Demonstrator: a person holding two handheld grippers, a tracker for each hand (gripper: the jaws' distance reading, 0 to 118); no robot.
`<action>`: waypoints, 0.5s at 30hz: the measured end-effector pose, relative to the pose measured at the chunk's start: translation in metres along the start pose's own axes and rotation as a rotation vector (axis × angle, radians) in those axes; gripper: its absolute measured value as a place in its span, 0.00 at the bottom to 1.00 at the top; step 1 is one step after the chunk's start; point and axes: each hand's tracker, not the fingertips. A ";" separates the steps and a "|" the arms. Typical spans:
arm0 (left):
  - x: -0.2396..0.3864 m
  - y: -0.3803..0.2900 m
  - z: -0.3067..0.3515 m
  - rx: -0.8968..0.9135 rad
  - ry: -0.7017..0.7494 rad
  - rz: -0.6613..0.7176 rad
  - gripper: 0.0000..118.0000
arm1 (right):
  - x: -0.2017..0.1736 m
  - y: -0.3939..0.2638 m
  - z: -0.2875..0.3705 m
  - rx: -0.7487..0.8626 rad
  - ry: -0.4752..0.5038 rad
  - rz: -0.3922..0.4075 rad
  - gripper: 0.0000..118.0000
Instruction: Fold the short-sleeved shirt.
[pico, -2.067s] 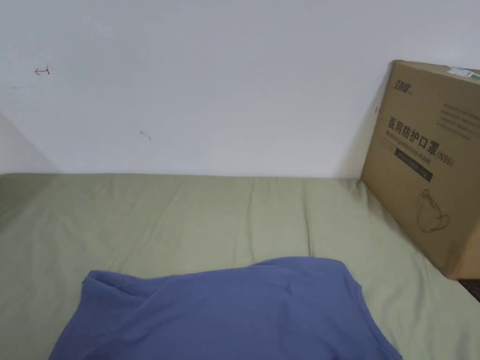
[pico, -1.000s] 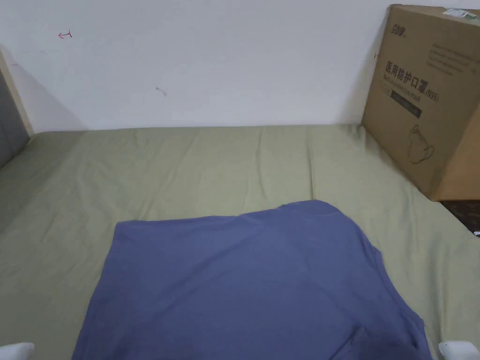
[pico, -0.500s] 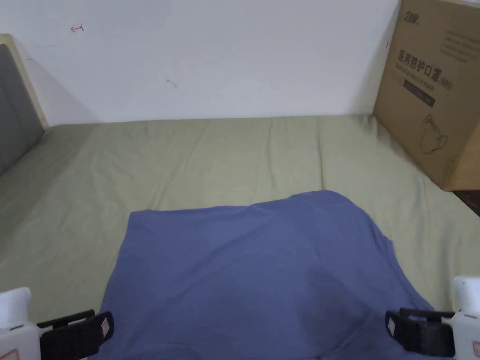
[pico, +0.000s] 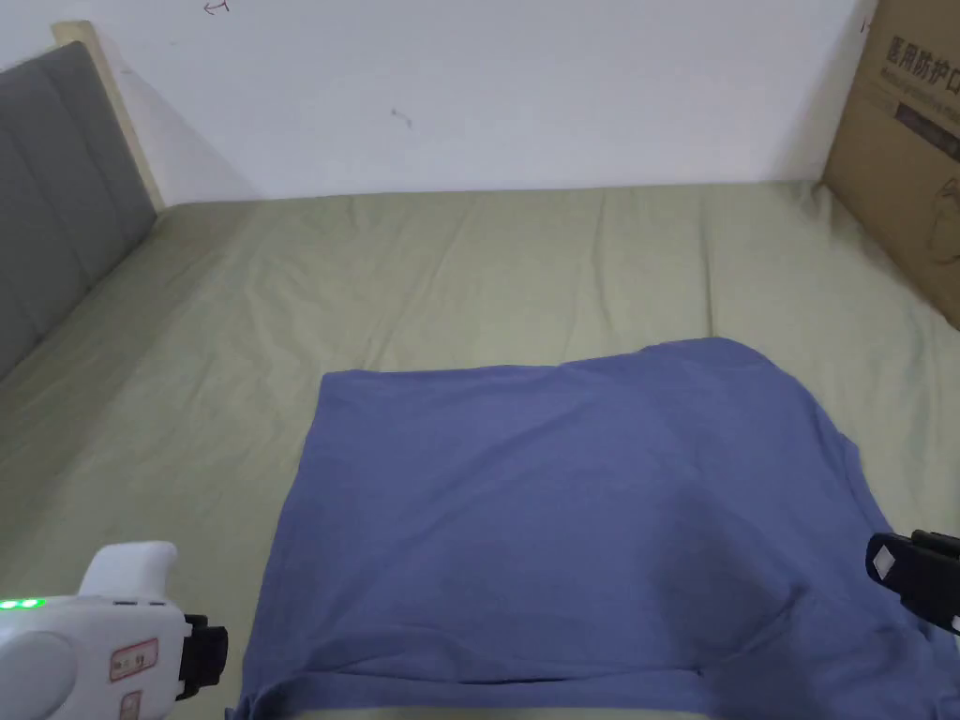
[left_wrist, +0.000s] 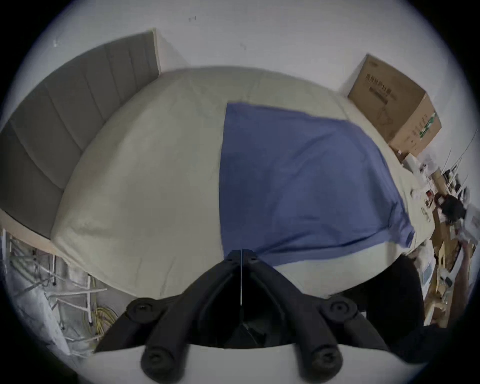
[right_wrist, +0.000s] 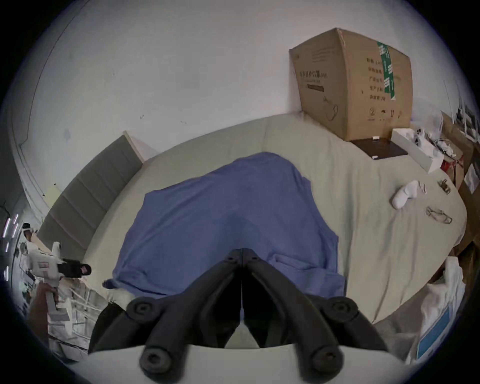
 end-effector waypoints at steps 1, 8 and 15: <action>-0.003 -0.006 -0.005 0.018 -0.018 -0.011 0.00 | 0.001 -0.003 -0.002 -0.012 -0.007 0.003 0.00; -0.029 -0.022 -0.038 -0.010 -0.050 0.036 0.87 | 0.013 -0.017 -0.010 -0.083 -0.028 -0.024 0.00; -0.006 -0.033 -0.070 -0.073 -0.014 -0.075 0.86 | 0.021 -0.024 -0.018 -0.121 -0.038 -0.071 0.00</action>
